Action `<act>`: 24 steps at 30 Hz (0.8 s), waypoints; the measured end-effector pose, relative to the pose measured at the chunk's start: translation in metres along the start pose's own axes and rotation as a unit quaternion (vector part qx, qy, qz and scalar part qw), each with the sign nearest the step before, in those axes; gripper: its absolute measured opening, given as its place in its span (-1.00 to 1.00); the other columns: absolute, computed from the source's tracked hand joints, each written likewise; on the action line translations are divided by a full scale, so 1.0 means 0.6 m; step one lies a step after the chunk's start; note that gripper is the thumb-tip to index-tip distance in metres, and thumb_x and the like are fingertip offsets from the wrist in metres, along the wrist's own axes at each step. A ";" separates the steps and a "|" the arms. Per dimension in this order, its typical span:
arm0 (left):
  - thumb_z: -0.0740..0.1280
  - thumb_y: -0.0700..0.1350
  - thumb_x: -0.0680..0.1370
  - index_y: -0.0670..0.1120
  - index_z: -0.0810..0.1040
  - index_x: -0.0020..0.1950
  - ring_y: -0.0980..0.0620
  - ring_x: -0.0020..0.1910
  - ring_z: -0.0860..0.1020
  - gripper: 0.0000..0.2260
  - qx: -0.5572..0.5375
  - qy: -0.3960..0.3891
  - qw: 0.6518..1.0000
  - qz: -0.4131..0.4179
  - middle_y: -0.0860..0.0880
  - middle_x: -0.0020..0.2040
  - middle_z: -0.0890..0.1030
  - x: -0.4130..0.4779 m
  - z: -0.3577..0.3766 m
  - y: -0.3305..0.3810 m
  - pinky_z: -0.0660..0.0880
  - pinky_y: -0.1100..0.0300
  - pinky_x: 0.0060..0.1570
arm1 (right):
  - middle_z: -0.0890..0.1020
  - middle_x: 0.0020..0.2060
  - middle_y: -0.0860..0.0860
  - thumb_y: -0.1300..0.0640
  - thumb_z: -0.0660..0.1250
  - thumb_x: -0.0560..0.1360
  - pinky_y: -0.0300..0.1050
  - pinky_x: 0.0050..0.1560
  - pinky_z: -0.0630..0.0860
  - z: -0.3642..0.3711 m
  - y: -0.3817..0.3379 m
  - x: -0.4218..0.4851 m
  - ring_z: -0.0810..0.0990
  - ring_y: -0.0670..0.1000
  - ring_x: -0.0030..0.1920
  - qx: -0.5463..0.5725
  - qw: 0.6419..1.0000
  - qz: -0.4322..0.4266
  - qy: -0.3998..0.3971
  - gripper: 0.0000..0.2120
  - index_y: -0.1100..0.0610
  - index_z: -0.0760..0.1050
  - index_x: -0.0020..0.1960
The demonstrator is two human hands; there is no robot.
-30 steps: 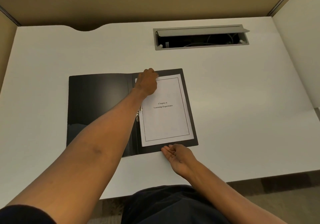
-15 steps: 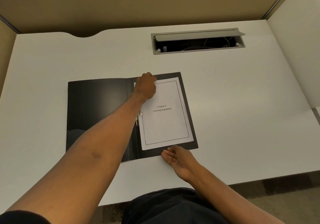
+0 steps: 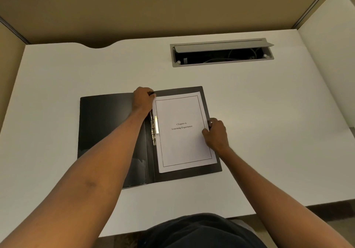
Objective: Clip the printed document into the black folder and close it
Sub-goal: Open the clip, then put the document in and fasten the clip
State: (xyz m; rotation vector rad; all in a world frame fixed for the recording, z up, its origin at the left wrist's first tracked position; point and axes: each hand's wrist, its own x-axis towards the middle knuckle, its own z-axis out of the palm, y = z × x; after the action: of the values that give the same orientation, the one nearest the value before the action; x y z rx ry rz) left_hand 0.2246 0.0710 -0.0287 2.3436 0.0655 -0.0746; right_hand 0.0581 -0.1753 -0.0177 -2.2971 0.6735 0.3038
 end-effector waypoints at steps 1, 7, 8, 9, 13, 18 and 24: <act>0.43 -0.21 0.58 -0.26 0.70 0.14 -0.05 0.07 0.63 -0.81 -0.012 0.003 1.000 -0.004 -0.19 0.08 0.71 -0.002 0.001 0.001 0.48 0.21 0.05 | 0.51 0.17 0.16 0.20 0.33 0.55 0.02 0.19 0.49 0.004 -0.001 0.001 0.54 0.17 0.17 -0.010 1.000 -0.004 -0.001 -0.63 0.22 0.43 0.34; 0.47 -0.29 0.52 -0.25 0.74 0.02 -0.07 0.00 0.67 -0.90 -0.057 -0.008 0.998 -0.033 -0.18 0.00 0.73 -0.002 0.007 -0.004 0.53 0.20 -0.01 | 0.45 0.26 0.16 0.22 0.35 0.56 0.06 0.33 0.47 0.014 -0.007 0.001 0.50 0.19 0.27 -0.019 1.000 -0.001 -0.010 -0.50 0.20 0.35 0.47; 0.46 -0.31 0.52 -0.26 0.74 0.00 -0.08 -0.01 0.68 -0.90 -0.059 -0.008 0.998 -0.037 -0.18 -0.02 0.73 -0.002 0.008 -0.006 0.54 0.19 -0.02 | 0.45 0.26 0.16 0.22 0.36 0.56 0.05 0.32 0.47 0.015 -0.006 0.001 0.50 0.19 0.27 -0.025 1.000 -0.004 -0.015 -0.50 0.20 0.36 0.48; 0.46 -0.31 0.52 -0.26 0.74 0.00 -0.06 -0.04 0.67 -0.90 -0.060 -0.007 0.997 -0.043 -0.18 -0.02 0.73 -0.003 0.008 -0.008 0.55 0.19 -0.03 | 0.45 0.26 0.16 0.22 0.37 0.56 0.03 0.31 0.47 0.015 -0.006 0.001 0.51 0.19 0.26 -0.031 0.999 -0.010 -0.020 -0.49 0.20 0.36 0.47; 0.46 -0.31 0.53 -0.25 0.74 0.00 -0.04 -0.05 0.67 -0.90 -0.060 0.002 0.997 -0.050 -0.17 -0.04 0.74 -0.007 0.004 -0.011 0.54 0.20 -0.04 | 0.42 0.26 0.16 0.18 0.41 0.55 -0.02 0.27 0.45 0.016 -0.002 -0.002 0.49 0.18 0.26 -0.057 0.997 -0.035 -0.031 -0.51 0.22 0.39 0.43; 0.47 -0.31 0.51 -0.23 0.74 -0.02 0.05 -0.11 0.61 -0.92 -0.043 0.012 0.999 -0.031 -0.13 -0.07 0.73 -0.014 -0.002 -0.013 0.53 0.20 -0.05 | 0.39 0.30 0.14 0.16 0.48 0.51 0.02 0.29 0.47 0.025 -0.001 -0.011 0.45 0.15 0.30 -0.059 0.996 -0.059 -0.019 -0.32 0.14 0.25 0.54; 0.47 -0.31 0.51 -0.21 0.75 -0.02 -0.03 -0.06 0.66 -0.91 -0.032 0.007 0.999 -0.033 -0.14 -0.06 0.73 -0.018 -0.007 -0.014 0.59 0.15 0.00 | 0.39 0.24 0.08 0.17 0.46 0.52 0.03 0.29 0.50 0.032 0.002 -0.014 0.46 0.11 0.29 -0.068 0.995 -0.068 -0.010 -0.37 0.07 0.33 0.54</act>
State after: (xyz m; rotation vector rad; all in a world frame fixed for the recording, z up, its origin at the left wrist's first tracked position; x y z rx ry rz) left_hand 0.2135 0.0795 -0.0312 2.2777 0.1502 -0.0876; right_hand 0.0499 -0.1596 -0.0289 -2.4517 0.4954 0.3167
